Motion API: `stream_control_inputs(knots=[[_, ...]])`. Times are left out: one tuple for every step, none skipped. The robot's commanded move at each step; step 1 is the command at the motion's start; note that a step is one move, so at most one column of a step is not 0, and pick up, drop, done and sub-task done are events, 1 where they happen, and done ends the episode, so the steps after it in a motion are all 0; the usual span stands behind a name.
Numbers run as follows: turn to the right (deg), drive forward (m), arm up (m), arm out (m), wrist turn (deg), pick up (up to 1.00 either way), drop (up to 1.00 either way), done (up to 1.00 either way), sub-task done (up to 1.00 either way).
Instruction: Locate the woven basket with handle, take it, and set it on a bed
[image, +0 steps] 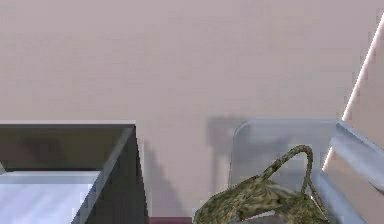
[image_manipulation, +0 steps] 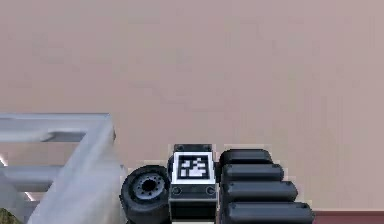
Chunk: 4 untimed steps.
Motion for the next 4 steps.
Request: stream_control_inputs(knots=[[45.0, 0.00, 0.00, 0.00, 0.0, 0.00, 0.00, 0.00, 0.00], [45.0, 0.00, 0.00, 0.00, 0.0, 0.00, 0.00, 0.00, 0.00], [45.0, 0.00, 0.00, 0.00, 0.0, 0.00, 0.00, 0.00, 0.00], [42.0, 0.00, 0.00, 0.00, 0.0, 0.00, 0.00, 0.00, 0.00]])
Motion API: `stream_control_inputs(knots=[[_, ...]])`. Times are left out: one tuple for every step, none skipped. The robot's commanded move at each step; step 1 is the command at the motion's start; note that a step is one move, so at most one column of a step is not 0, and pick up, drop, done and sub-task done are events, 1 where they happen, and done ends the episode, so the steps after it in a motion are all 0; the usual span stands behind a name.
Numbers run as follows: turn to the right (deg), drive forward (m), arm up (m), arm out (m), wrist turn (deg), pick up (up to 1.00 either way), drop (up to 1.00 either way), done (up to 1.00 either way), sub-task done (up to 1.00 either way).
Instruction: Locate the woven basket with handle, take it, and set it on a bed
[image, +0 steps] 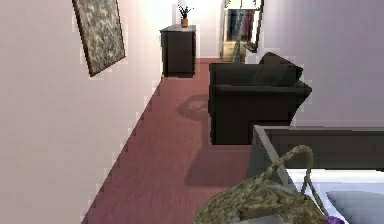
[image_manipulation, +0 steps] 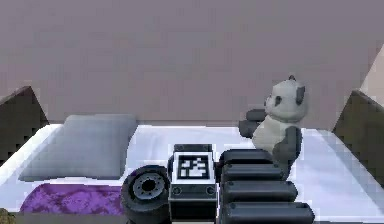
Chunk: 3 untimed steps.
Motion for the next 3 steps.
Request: stream_control_inputs(knots=[[0.0, 0.25, 0.00, 0.00, 0.0, 0.00, 0.00, 0.00, 0.00], [45.0, 0.00, 0.00, 0.00, 0.0, 0.00, 0.00, 0.00, 0.00], [45.0, 0.00, 0.00, 0.00, 0.0, 0.00, 0.00, 0.00, 0.00]])
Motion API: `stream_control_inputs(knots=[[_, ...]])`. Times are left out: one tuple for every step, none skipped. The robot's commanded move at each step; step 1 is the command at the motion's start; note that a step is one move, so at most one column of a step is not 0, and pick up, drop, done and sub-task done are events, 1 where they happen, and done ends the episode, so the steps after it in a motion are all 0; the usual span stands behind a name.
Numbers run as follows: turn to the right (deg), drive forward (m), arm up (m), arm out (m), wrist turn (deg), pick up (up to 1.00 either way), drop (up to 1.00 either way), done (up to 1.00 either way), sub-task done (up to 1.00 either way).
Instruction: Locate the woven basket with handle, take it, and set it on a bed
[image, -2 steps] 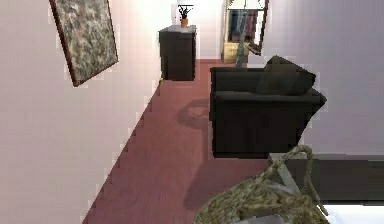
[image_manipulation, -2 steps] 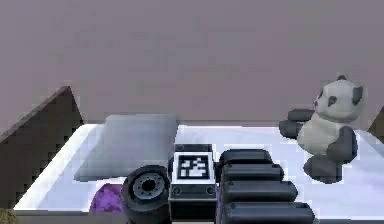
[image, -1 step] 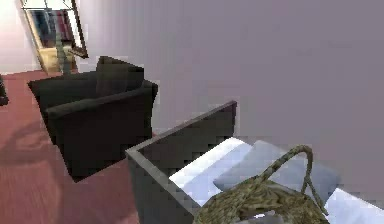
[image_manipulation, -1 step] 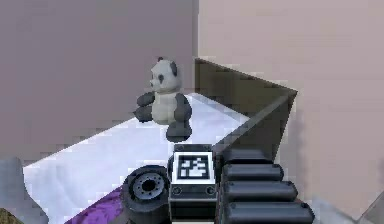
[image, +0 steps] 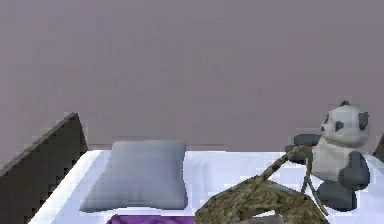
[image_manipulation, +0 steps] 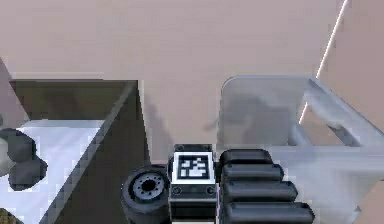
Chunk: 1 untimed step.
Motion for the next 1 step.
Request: stream_control_inputs(knots=[[9.0, 0.00, 0.00, 0.00, 0.0, 0.00, 0.00, 0.00, 0.00]])
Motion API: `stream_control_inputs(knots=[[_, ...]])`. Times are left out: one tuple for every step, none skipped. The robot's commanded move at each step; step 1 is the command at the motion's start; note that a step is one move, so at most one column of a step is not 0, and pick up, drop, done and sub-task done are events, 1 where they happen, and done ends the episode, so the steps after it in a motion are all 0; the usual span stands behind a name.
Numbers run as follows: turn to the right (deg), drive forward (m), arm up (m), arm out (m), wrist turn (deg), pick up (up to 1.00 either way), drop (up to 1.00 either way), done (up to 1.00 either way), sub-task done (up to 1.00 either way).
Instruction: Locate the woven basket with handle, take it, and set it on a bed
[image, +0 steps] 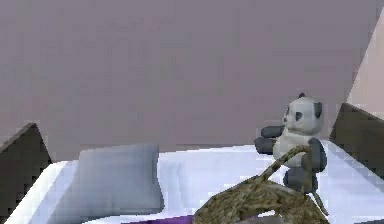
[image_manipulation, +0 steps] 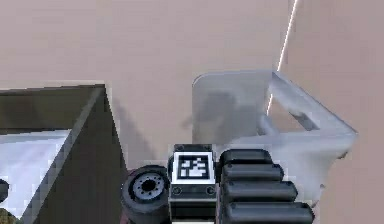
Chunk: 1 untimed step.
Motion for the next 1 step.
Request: stream_control_inputs(knots=[[-45.0, 0.00, 0.00, 0.00, 0.0, 0.00, 0.00, 0.00, 0.00]])
